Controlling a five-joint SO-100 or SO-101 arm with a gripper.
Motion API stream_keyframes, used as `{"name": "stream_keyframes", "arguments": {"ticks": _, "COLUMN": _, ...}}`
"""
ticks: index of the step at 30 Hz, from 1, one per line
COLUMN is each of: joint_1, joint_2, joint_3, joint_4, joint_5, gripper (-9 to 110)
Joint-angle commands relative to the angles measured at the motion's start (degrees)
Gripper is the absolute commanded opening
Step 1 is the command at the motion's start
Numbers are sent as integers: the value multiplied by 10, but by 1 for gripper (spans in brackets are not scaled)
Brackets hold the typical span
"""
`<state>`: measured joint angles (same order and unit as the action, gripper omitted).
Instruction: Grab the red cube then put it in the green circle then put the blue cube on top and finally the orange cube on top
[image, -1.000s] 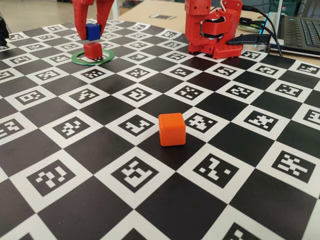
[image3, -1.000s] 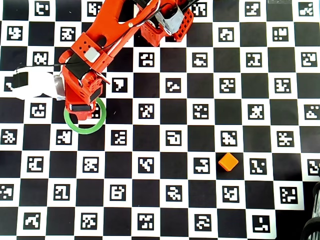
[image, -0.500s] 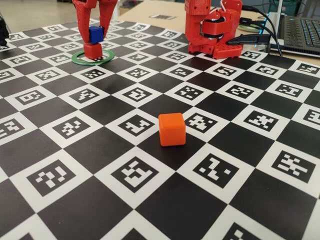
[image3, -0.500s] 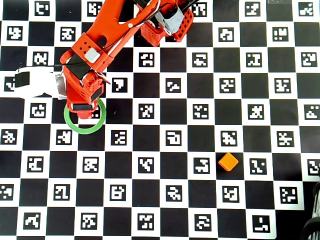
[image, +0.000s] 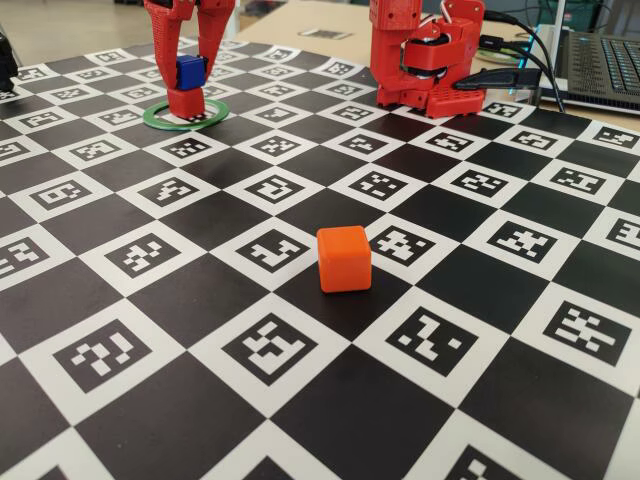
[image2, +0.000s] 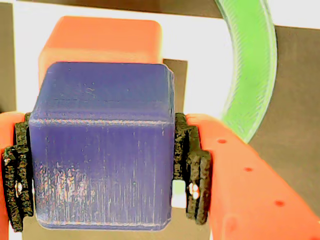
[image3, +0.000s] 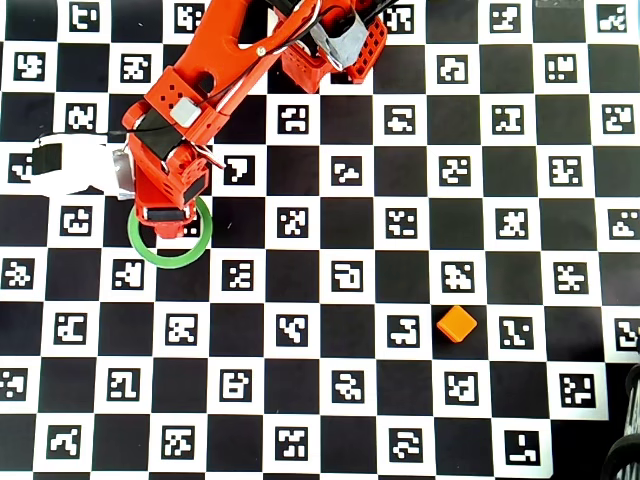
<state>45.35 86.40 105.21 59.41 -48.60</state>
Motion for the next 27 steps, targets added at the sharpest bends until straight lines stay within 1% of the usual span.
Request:
{"name": "stream_keyframes", "arguments": {"ticks": 1, "joint_1": -5, "joint_2": 22, "joint_3": -5, "joint_4": -9, "joint_5": 4, "gripper": 6}}
{"name": "stream_keyframes", "arguments": {"ticks": 3, "joint_1": -5, "joint_2": 23, "joint_3": -4, "joint_4": -7, "joint_5": 3, "gripper": 15}}
{"name": "stream_keyframes", "arguments": {"ticks": 5, "joint_1": -5, "joint_2": 24, "joint_3": 0, "joint_4": -7, "joint_5": -2, "gripper": 19}}
{"name": "stream_keyframes", "arguments": {"ticks": 8, "joint_1": -5, "joint_2": 25, "joint_3": 4, "joint_4": -7, "joint_5": -1, "gripper": 31}}
{"name": "stream_keyframes", "arguments": {"ticks": 13, "joint_1": -3, "joint_2": 39, "joint_3": -10, "joint_4": 15, "joint_5": 9, "gripper": 43}}
{"name": "stream_keyframes", "arguments": {"ticks": 17, "joint_1": -4, "joint_2": 54, "joint_3": -62, "joint_4": 78, "joint_5": 25, "gripper": 46}}
{"name": "stream_keyframes", "arguments": {"ticks": 22, "joint_1": -25, "joint_2": 76, "joint_3": -178, "joint_4": 211, "joint_5": 71, "gripper": 47}}
{"name": "stream_keyframes", "arguments": {"ticks": 27, "joint_1": -95, "joint_2": 78, "joint_3": -279, "joint_4": 342, "joint_5": 152, "gripper": 47}}
